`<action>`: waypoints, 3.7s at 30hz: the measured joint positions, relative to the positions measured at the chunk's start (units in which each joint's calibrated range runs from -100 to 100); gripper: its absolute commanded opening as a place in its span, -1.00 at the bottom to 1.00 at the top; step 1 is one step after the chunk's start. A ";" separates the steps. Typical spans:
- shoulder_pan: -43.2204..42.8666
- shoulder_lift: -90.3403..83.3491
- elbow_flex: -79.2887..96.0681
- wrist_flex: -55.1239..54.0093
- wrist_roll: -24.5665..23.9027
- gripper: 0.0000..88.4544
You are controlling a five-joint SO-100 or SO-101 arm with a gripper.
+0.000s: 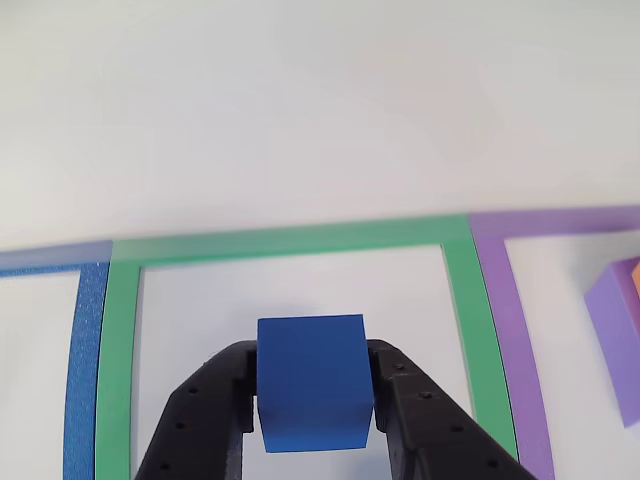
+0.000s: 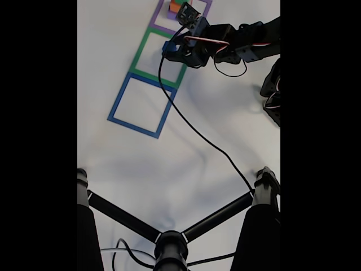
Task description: Tower of hanoi
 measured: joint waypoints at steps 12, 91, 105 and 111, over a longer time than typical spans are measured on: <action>-0.39 17.72 -0.09 -25.64 0.00 -0.89; 27.21 -36.52 -21.16 63.55 0.78 -0.10; 30.81 -16.79 -9.55 20.02 0.78 -0.11; 31.49 -12.59 -6.88 12.74 0.78 -0.13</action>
